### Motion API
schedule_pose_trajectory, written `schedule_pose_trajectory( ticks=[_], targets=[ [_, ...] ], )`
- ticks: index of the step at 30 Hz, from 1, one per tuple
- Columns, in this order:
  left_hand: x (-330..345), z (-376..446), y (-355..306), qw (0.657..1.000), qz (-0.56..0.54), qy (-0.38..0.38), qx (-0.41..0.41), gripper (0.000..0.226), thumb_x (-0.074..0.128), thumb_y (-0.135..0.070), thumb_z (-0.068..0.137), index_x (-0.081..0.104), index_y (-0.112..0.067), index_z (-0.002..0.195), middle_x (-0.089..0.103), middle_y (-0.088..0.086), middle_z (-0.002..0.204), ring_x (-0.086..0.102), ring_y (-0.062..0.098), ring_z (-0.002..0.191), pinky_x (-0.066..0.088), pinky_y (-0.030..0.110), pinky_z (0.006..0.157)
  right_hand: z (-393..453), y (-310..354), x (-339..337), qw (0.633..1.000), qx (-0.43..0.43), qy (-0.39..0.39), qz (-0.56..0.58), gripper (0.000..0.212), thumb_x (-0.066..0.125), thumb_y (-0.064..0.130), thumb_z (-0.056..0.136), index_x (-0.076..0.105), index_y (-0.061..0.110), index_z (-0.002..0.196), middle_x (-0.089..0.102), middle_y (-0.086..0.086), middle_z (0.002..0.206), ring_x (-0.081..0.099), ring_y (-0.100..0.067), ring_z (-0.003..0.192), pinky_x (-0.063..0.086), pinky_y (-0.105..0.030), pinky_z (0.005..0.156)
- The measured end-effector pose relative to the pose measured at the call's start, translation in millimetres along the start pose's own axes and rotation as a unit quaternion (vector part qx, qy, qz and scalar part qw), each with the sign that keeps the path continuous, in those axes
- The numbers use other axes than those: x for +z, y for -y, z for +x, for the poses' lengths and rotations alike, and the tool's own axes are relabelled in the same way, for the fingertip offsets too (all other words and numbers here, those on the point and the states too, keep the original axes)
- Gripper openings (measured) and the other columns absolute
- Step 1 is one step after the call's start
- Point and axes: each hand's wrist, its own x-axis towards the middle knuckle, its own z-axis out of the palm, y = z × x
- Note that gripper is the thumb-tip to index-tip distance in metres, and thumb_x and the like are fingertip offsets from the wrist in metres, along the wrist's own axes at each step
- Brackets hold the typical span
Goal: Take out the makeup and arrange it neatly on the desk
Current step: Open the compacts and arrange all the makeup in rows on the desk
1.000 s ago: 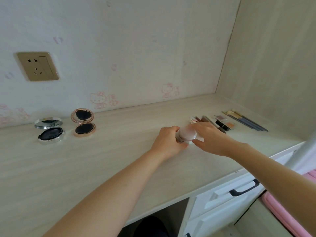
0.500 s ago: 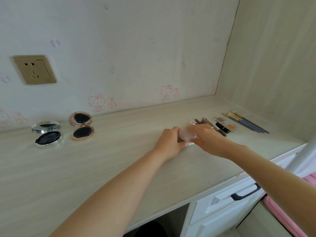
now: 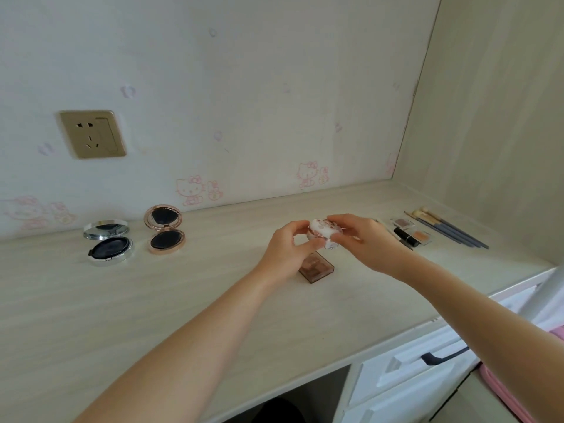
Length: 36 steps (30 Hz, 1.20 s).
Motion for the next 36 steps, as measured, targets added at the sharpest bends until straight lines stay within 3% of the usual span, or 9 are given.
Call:
schedule_pose_trajectory(
  ticks=[2,4,9,13,17,21,28,31,36],
  targets=[
    [-9.9,-8.3,-3.1,0.999,-0.032,-0.014,-0.008,0.027,0.072,-0.027,0.082,0.065,-0.034,0.108,0.064,-0.02,0.106,0.052,-0.018,0.1,0.038,0.012,0.086,0.0,11.3,4.2,0.998,0.004,0.002,0.055,0.042,0.056,0.024,0.094,0.05,0.019,0.135,0.061,0.004,0.127,0.058,-0.007,0.113,0.046,-0.024,0.096],
    [-20.6,-16.2,-3.3,0.997,-0.061,-0.036,-0.03,0.031,0.073,-0.029,0.081,0.064,-0.033,0.111,0.064,-0.017,0.11,0.054,-0.004,0.109,0.041,0.022,0.092,-0.6,22.2,9.7,0.995,0.006,0.004,0.096,0.041,0.058,0.024,0.093,0.052,0.019,0.134,0.062,0.003,0.126,0.059,-0.006,0.111,0.047,-0.029,0.099],
    [-44.6,-42.8,1.8,0.974,-0.183,-0.076,-0.105,0.047,0.077,-0.027,0.078,0.057,-0.023,0.121,0.063,0.0,0.119,0.065,0.012,0.103,0.052,0.033,0.093,-3.4,49.7,34.0,0.98,0.014,0.01,0.198,0.037,0.06,0.019,0.092,0.056,0.017,0.129,0.065,0.01,0.112,0.061,0.013,0.095,0.051,-0.009,0.073],
    [-67.3,-62.2,5.2,0.925,-0.342,-0.043,-0.159,0.046,0.072,-0.019,0.084,0.054,-0.009,0.125,0.07,0.012,0.112,0.068,0.028,0.101,0.054,0.037,0.091,-4.9,71.8,55.5,0.966,0.006,0.028,0.258,0.033,0.06,0.017,0.092,0.059,0.017,0.125,0.067,0.01,0.114,0.063,0.008,0.095,0.049,-0.008,0.073],
    [-94.0,-81.9,5.6,0.908,-0.391,-0.024,-0.15,0.043,0.069,-0.017,0.086,0.055,-0.008,0.126,0.068,0.018,0.114,0.066,0.034,0.105,0.054,0.037,0.091,-5.2,93.7,74.8,0.961,-0.015,0.041,0.272,0.03,0.06,0.017,0.092,0.061,0.021,0.122,0.066,0.023,0.103,0.062,0.01,0.096,0.043,-0.001,0.074],
    [-116.1,-99.0,6.5,0.891,-0.43,-0.037,-0.141,0.04,0.064,-0.021,0.089,0.059,-0.005,0.125,0.064,0.018,0.122,0.062,0.034,0.113,0.054,0.037,0.091,-2.1,113.1,90.6,0.955,-0.032,0.058,0.288,0.031,0.06,0.016,0.092,0.06,0.02,0.123,0.067,0.019,0.109,0.062,0.008,0.1,0.045,-0.004,0.079],
    [-150.6,-128.1,10.1,0.86,-0.486,-0.073,-0.137,0.039,0.062,-0.016,0.09,0.058,-0.002,0.126,0.062,0.018,0.126,0.066,0.027,0.107,0.055,0.034,0.087,-4.3,149.4,108.7,0.961,-0.088,0.094,0.243,0.037,0.061,0.018,0.09,0.057,0.03,0.124,0.062,0.018,0.121,0.056,0.001,0.115,0.043,-0.025,0.102],
    [-166.1,-140.8,12.5,0.869,-0.467,-0.081,-0.146,0.047,0.069,-0.014,0.08,0.058,-0.006,0.126,0.065,0.018,0.121,0.065,0.031,0.107,0.056,0.033,0.083,-7.5,163.0,116.4,0.977,-0.124,0.094,0.145,0.044,0.063,0.034,0.086,0.052,0.038,0.128,0.055,0.027,0.123,0.049,0.005,0.118,0.039,-0.021,0.103],
    [-179.2,-157.6,17.8,0.88,-0.439,-0.104,-0.15,0.049,0.07,-0.01,0.077,0.058,-0.009,0.124,0.067,0.015,0.118,0.067,0.031,0.103,0.058,0.033,0.077,-14.1,186.2,133.1,0.977,-0.175,0.098,0.069,0.057,0.063,0.049,0.082,0.04,0.036,0.133,0.053,0.019,0.126,0.049,0.004,0.113,0.038,-0.013,0.091]
  ],
)
